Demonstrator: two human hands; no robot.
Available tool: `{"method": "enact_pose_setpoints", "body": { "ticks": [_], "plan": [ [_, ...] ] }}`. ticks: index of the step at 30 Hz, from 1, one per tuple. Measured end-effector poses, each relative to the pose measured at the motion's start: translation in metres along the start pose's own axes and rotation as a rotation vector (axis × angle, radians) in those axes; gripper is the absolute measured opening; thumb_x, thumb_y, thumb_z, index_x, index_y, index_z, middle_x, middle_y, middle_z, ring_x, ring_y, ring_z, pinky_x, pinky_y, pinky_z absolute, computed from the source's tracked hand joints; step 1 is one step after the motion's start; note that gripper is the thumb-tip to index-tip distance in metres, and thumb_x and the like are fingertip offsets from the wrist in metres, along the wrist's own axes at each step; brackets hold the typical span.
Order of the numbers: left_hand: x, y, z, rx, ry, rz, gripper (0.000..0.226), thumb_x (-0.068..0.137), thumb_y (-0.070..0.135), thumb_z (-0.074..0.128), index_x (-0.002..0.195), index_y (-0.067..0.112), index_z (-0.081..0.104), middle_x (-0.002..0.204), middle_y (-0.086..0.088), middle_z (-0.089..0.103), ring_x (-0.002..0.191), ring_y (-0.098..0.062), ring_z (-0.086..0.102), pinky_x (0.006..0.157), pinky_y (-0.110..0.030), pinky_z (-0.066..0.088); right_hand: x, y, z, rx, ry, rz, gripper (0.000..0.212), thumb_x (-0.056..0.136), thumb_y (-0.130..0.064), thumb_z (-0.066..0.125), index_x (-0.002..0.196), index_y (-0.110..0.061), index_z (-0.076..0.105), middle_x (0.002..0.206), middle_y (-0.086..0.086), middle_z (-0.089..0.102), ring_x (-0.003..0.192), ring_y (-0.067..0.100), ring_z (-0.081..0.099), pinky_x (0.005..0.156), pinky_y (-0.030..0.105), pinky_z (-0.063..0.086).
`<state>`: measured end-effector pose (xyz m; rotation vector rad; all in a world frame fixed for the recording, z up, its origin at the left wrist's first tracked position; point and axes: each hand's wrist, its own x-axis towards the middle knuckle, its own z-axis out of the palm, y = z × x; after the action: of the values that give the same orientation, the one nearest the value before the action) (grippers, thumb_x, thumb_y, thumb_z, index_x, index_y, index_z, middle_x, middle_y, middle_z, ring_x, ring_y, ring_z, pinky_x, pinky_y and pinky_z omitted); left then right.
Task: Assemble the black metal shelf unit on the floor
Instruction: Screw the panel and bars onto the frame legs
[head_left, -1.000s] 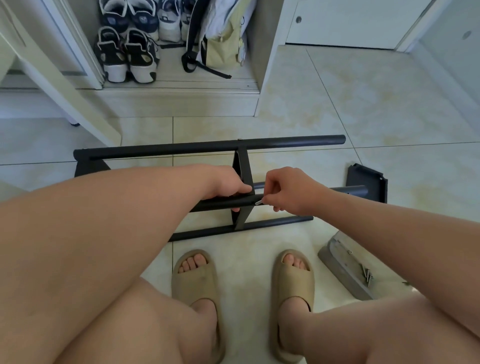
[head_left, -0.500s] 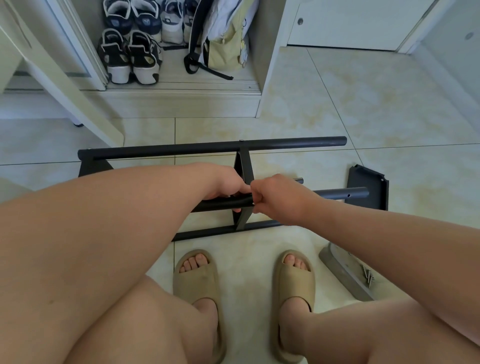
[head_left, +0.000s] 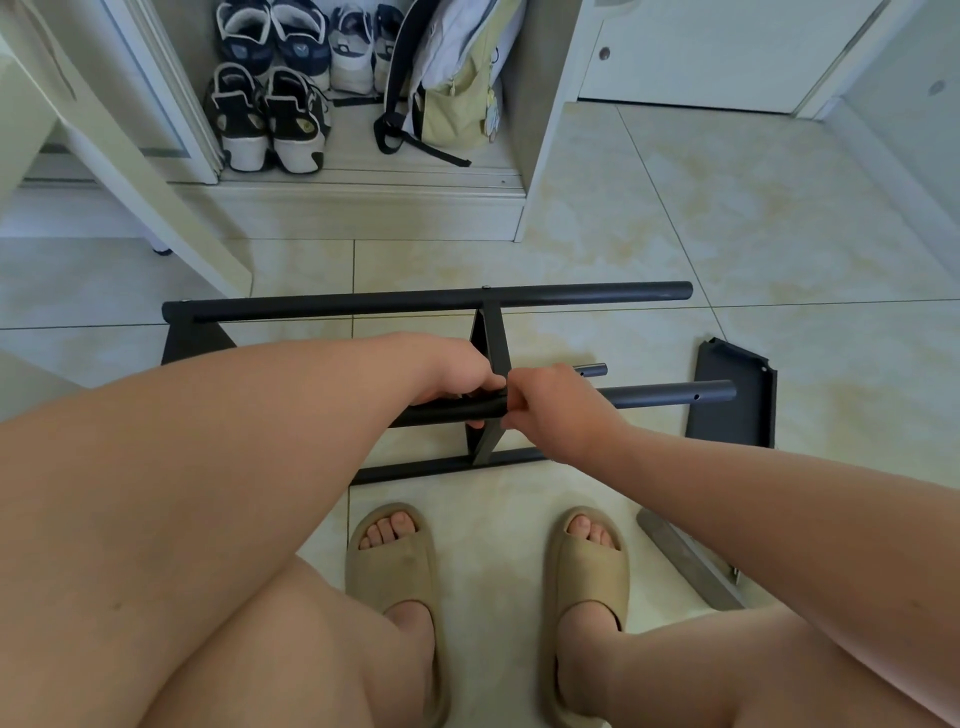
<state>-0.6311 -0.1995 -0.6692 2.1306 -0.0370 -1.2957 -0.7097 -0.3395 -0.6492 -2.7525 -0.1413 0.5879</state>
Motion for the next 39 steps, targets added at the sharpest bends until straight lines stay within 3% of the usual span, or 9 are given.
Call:
{"method": "enact_pose_setpoints", "body": {
  "ticks": [5,13,17,21,23,26,29,36,39],
  "plan": [
    [-0.001,0.002,0.001,-0.020,0.020,0.005,0.034,0.102,0.038,0.052,0.101,0.010,0.072,0.083,-0.003,0.077,0.078,-0.017,0.069,0.068,-0.030,0.047,-0.002,-0.003,0.000,0.198,0.018,0.104,0.019,0.091,-0.015,0.070,0.078,-0.013,0.055,0.087,0.012,0.066,0.083,0.030,0.069,0.067,0.041,0.055],
    [-0.001,0.003,0.002,0.044,0.020,0.022,0.024,0.097,0.027,0.057,0.081,0.015,0.072,0.081,-0.004,0.075,0.075,-0.016,0.069,0.066,-0.028,0.047,-0.001,-0.003,-0.002,-0.137,-0.002,-0.146,0.054,0.096,-0.013,0.064,0.066,-0.040,0.028,0.063,-0.012,0.040,0.065,0.020,0.047,0.063,0.033,0.034],
    [0.001,0.002,0.002,0.035,0.015,0.011,0.026,0.096,0.034,0.060,0.089,0.014,0.074,0.079,-0.003,0.076,0.079,-0.016,0.069,0.069,-0.028,0.047,-0.002,0.002,-0.009,-0.136,-0.063,-0.165,0.018,0.097,-0.015,0.061,0.085,-0.028,0.057,0.076,-0.002,0.058,0.072,0.019,0.058,0.069,0.037,0.046],
    [0.003,0.002,0.001,0.001,0.018,-0.007,0.036,0.099,0.043,0.056,0.104,0.010,0.069,0.078,-0.004,0.077,0.080,-0.019,0.068,0.077,-0.032,0.048,-0.005,0.011,-0.010,-0.048,-0.065,-0.119,0.018,0.098,-0.009,0.051,0.106,-0.012,0.067,0.095,0.009,0.069,0.076,0.023,0.059,0.065,0.030,0.045],
    [0.002,0.002,0.001,-0.005,0.019,0.000,0.037,0.101,0.042,0.054,0.105,0.009,0.068,0.080,-0.005,0.077,0.084,-0.020,0.068,0.082,-0.034,0.049,-0.007,0.011,-0.007,0.021,-0.049,-0.065,0.020,0.097,-0.006,0.050,0.102,-0.012,0.068,0.093,0.008,0.070,0.079,0.025,0.063,0.060,0.027,0.046],
    [0.001,0.002,0.002,-0.014,0.031,0.013,0.032,0.103,0.037,0.050,0.105,0.010,0.066,0.072,-0.002,0.075,0.075,-0.016,0.068,0.069,-0.030,0.046,-0.007,0.013,0.001,0.244,-0.009,0.065,0.019,0.096,-0.004,0.054,0.088,-0.016,0.067,0.083,0.001,0.070,0.075,0.017,0.070,0.049,0.020,0.049],
    [0.001,0.002,0.003,-0.022,0.034,0.010,0.033,0.103,0.036,0.049,0.110,0.008,0.066,0.076,-0.004,0.075,0.078,-0.017,0.068,0.069,-0.030,0.045,-0.010,0.012,0.003,0.385,0.028,0.135,0.023,0.095,-0.004,0.056,0.081,-0.020,0.064,0.083,0.004,0.072,0.074,0.014,0.073,0.059,0.030,0.060],
    [0.004,0.000,0.002,-0.039,0.013,0.000,0.037,0.100,0.041,0.056,0.108,0.008,0.070,0.093,-0.010,0.077,0.102,-0.023,0.070,0.091,-0.036,0.049,-0.012,0.002,-0.002,-0.072,-0.011,-0.098,0.018,0.096,-0.004,0.048,0.089,-0.020,0.052,0.090,0.006,0.063,0.079,0.027,0.058,0.067,0.035,0.047],
    [0.004,0.000,0.002,-0.030,0.016,0.010,0.034,0.099,0.039,0.058,0.105,0.008,0.071,0.086,-0.007,0.077,0.094,-0.020,0.072,0.086,-0.034,0.050,-0.014,-0.002,0.001,-0.143,-0.001,-0.105,0.019,0.096,-0.003,0.049,0.090,-0.021,0.045,0.085,0.005,0.056,0.077,0.028,0.056,0.065,0.037,0.045]
  ]
}}
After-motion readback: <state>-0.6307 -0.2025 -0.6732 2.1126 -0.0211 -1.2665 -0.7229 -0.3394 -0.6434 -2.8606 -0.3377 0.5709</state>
